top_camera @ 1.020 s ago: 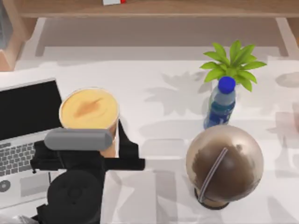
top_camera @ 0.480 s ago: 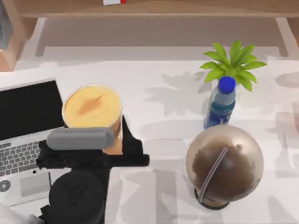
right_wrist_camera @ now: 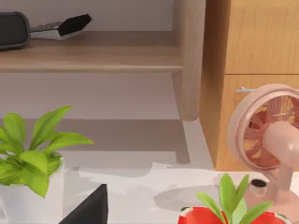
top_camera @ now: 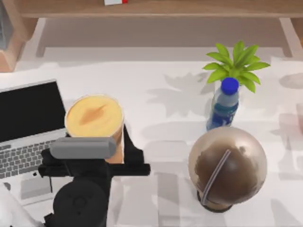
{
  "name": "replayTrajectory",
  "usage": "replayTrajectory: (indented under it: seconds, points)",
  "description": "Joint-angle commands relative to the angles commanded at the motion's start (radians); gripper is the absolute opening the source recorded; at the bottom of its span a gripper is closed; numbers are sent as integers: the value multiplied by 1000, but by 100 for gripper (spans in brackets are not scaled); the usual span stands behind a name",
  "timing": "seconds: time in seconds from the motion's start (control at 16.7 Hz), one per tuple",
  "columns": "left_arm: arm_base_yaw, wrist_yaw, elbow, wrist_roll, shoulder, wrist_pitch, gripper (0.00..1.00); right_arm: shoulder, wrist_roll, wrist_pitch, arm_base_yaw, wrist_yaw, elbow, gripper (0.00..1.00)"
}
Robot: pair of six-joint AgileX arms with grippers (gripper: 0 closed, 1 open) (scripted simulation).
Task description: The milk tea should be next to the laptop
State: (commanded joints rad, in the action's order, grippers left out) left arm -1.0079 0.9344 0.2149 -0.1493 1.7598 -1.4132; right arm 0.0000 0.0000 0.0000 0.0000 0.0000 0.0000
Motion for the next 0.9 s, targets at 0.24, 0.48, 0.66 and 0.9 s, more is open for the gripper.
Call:
replayTrajectory:
  seconds: [0.24,0.48,0.66,0.9]
  points:
    - [0,-2,-22,0,30,0,0,0,0,0,0,0,0,100]
    - [0,-2,-22,0,30,0,8,0,0,0,0,0,0,100]
    - [0,-2,-22,0,30,0,30,0,0,0,0,0,0,100]
    - [0,-2,-22,0,30,0,60,0,0,0,0,0,0,100]
